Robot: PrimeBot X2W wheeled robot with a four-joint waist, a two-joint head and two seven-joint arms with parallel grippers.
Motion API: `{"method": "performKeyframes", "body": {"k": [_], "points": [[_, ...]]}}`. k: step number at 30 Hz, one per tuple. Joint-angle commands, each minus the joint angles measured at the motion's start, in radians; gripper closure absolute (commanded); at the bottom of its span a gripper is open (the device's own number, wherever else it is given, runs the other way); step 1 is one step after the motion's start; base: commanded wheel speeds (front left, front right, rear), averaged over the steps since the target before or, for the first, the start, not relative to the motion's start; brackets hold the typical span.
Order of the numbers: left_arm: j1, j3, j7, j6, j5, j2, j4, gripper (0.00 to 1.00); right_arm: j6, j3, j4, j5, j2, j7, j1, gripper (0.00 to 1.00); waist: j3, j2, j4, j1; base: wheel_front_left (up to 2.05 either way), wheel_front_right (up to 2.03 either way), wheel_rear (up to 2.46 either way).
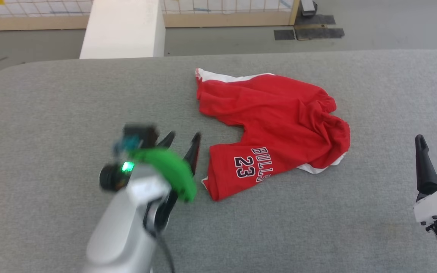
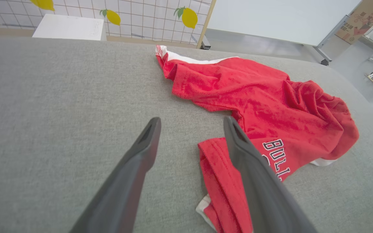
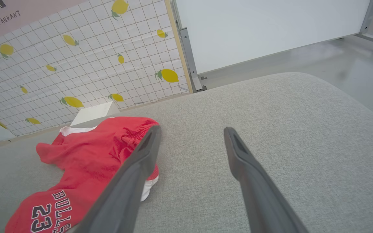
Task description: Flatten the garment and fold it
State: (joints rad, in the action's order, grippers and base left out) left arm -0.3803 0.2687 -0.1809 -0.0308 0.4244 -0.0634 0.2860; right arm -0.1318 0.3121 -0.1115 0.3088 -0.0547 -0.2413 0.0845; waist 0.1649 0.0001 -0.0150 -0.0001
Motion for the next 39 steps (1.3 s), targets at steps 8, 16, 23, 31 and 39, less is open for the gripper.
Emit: {"method": "performKeyframes", "body": {"k": [8,16,23,31,39], "points": [[-0.289,0.141,-0.514,0.065,-0.034,0.001,0.145,0.00,0.001,-0.042,0.010,0.037,0.004,0.024,0.000,0.00,0.072,-0.0001,-0.067,0.0001,0.00,0.00,0.00],[-0.359,0.237,-0.690,0.066,-0.122,-0.051,0.228,0.00,0.001,-0.069,0.038,0.055,0.004,0.057,0.011,0.00,0.113,-0.0001,-0.093,0.0001,0.00,0.00,0.00],[-0.333,0.244,-0.697,0.048,-0.091,-0.048,0.245,0.77,0.001,-0.080,0.049,0.054,0.004,0.067,0.024,0.00,0.117,-0.0001,-0.086,0.0001,0.00,0.00,0.00],[-0.323,0.249,-0.648,0.031,-0.059,-0.028,0.247,1.00,0.001,-0.089,0.060,0.053,0.004,0.071,0.036,0.00,0.119,-0.0001,-0.072,0.0001,0.00,0.00,0.00],[-0.353,0.167,-0.560,0.079,-0.016,-0.035,0.235,1.00,0.001,-0.088,0.065,0.048,0.004,0.071,0.029,0.00,0.116,-0.0001,-0.055,0.0001,0.00,0.00,0.00]]}}
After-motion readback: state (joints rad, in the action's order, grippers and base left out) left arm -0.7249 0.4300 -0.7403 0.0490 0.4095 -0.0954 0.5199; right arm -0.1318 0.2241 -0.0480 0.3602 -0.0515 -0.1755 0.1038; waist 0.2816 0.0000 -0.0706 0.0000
